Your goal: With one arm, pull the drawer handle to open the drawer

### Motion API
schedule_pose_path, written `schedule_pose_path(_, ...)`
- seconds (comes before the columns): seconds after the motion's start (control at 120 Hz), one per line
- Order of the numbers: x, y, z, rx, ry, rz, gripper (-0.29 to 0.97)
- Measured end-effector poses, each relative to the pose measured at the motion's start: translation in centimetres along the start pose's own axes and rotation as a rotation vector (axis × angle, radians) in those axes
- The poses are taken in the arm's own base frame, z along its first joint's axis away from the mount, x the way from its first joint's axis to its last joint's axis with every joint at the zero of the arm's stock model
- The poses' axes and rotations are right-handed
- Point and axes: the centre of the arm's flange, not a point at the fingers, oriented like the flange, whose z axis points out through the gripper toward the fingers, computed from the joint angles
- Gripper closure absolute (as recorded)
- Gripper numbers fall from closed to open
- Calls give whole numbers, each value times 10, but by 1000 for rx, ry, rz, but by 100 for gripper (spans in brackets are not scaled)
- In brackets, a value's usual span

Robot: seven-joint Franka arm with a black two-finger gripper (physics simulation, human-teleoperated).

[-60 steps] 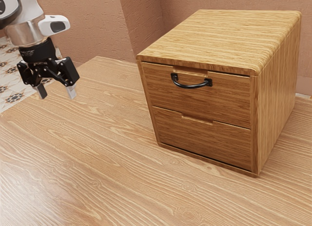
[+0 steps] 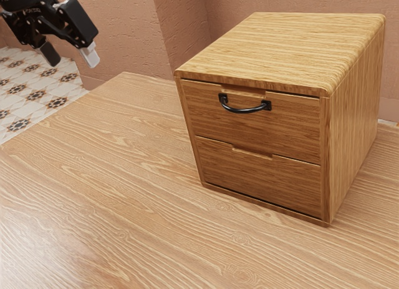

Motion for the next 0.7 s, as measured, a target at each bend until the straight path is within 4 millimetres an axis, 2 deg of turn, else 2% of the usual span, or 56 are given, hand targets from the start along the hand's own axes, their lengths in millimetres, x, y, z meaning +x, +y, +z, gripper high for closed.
schedule_pose_path(0.083,0,2,8,5,-30,1,0)
schedule_pose_path(0.167,1,16,29,8,-93,28,0)
schedule_pose_path(0.225,-11,35,78,17,-198,71,0)
schedule_pose_path(0.267,-35,72,129,43,-271,150,0)
schedule_pose_path(0.3,-57,93,153,63,-296,198,0)
schedule_pose_path(0.342,-84,111,153,68,-285,232,0)
schedule_pose_path(0.383,-100,119,148,58,-267,244,0)
schedule_pose_path(0.433,-98,117,155,35,-262,242,0)
schedule_pose_path(0.5,-84,113,181,8,-245,274,0)
schedule_pose_path(0.55,-90,126,200,-22,-182,372,0)
schedule_pose_path(0.608,-102,136,204,-53,-133,471,0)
schedule_pose_path(0.7,-119,136,208,-67,-98,582,0)
